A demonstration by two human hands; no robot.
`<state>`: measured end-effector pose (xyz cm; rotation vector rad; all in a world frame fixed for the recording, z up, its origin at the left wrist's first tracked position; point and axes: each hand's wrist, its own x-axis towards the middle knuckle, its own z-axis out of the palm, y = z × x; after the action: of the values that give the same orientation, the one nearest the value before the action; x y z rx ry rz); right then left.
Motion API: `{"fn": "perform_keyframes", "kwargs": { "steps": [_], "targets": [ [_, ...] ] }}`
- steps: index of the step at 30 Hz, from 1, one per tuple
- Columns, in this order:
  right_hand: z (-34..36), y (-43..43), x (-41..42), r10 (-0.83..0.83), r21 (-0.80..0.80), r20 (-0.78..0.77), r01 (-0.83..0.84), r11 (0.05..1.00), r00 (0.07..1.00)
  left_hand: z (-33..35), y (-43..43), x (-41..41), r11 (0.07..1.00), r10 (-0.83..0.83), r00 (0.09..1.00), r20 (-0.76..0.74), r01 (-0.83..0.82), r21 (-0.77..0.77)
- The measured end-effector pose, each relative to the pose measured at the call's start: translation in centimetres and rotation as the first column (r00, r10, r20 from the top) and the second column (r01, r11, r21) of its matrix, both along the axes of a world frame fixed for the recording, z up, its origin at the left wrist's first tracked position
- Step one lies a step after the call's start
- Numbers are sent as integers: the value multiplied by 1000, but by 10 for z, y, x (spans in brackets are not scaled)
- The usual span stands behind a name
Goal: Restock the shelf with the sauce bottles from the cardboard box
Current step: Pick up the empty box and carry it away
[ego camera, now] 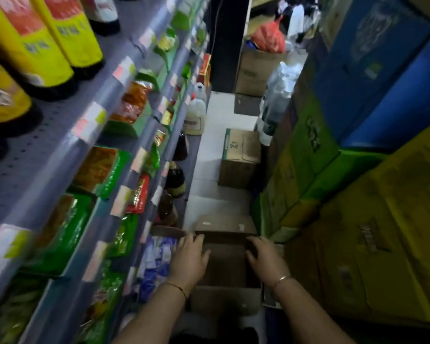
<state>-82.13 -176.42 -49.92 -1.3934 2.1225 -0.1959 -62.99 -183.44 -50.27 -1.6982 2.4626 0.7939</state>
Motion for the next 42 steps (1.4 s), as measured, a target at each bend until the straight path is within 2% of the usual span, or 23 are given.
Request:
{"fn": "perform_keyframes", "kwargs": {
  "steps": [4,7,13,19,22,24,30,33,36,42],
  "targets": [
    [-71,9,-10,8,156,37,-13,988,999,-76,-8,5,990,-137,986,98,131,59],
    [-127,14,-20,-37,196,68,23,980,997,-129,-17,8,984,-171,976,134,163,70],
    [-237,19,-38,-170,186,114,147,971,979,-236,-29,3,985,-92,994,54,83,149],
    [-331,26,-59,-241,153,36,233,960,970,-321,-36,-4,993,-75,996,56,69,100],
    [-358,27,-64,-252,113,21,248,962,968,-354,-36,0,991,-33,998,56,25,134],
    [-374,28,-68,-257,101,15,255,962,966,-372,-33,2,979,51,999,-5,-49,196],
    [-399,28,-73,-336,11,109,337,942,936,-412,-26,4,924,307,934,-181,-247,292],
    [-406,31,-74,-382,-48,213,400,915,899,-421,-24,7,899,395,884,-251,-314,306],
    [-414,35,-74,-414,-90,268,450,888,870,-428,-23,11,896,428,840,-334,-347,276],
    [-421,38,-65,-432,-86,291,472,877,854,-440,-15,16,895,442,801,-404,-362,263]
  ]
}}
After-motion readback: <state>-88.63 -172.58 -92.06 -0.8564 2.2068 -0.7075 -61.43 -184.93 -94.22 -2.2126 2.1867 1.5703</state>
